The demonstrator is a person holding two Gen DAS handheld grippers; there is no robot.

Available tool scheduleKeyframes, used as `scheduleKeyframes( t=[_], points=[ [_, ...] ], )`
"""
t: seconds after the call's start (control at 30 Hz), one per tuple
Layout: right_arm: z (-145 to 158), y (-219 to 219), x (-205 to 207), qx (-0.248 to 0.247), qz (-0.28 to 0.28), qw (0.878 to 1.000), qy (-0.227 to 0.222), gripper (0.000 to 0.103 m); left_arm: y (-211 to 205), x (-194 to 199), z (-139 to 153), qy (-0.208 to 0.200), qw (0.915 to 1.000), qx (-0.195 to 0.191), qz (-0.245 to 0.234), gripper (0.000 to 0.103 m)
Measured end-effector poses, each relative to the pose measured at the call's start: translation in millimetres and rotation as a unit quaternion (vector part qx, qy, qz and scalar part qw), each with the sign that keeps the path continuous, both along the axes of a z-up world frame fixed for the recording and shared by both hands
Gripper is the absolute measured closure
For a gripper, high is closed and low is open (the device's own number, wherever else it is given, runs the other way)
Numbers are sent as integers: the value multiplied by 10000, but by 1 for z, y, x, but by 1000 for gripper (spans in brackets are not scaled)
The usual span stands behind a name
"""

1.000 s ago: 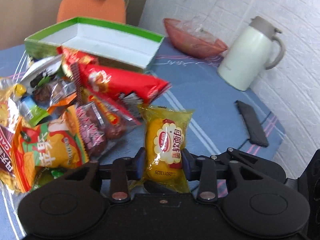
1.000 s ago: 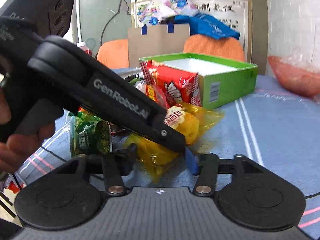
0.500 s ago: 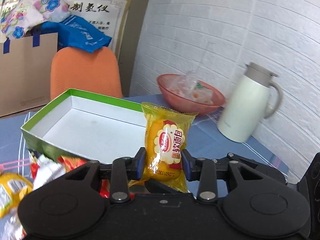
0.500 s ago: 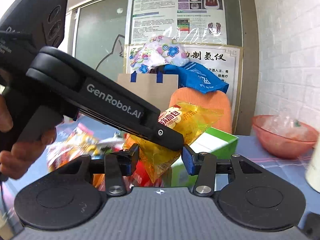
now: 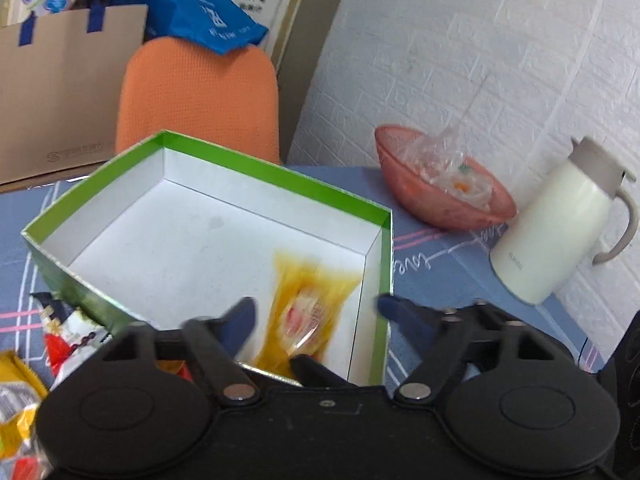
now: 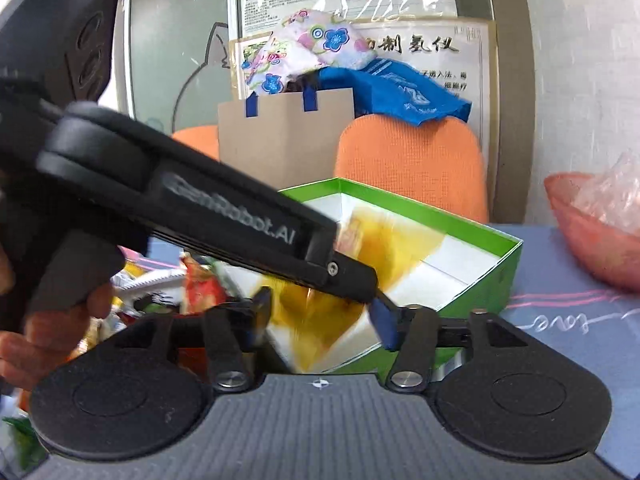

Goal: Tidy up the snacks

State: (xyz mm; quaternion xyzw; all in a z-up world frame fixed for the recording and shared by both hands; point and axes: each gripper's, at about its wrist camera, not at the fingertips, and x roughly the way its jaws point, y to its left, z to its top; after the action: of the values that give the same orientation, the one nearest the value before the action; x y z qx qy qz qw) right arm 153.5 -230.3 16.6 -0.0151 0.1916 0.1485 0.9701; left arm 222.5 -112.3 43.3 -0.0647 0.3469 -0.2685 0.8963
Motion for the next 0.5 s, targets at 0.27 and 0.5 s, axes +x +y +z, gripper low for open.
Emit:
scheduleKeyframes(
  t=[0.27,0.5],
  points=[
    [27,-15,-84,433,112,9952,-873,0,46,-87,41,-837,9951,-194,487,0],
    [0,-2,-106,382,449,9976,-368,0,78,-140,17,-711,9935,-272,843,0]
  ],
)
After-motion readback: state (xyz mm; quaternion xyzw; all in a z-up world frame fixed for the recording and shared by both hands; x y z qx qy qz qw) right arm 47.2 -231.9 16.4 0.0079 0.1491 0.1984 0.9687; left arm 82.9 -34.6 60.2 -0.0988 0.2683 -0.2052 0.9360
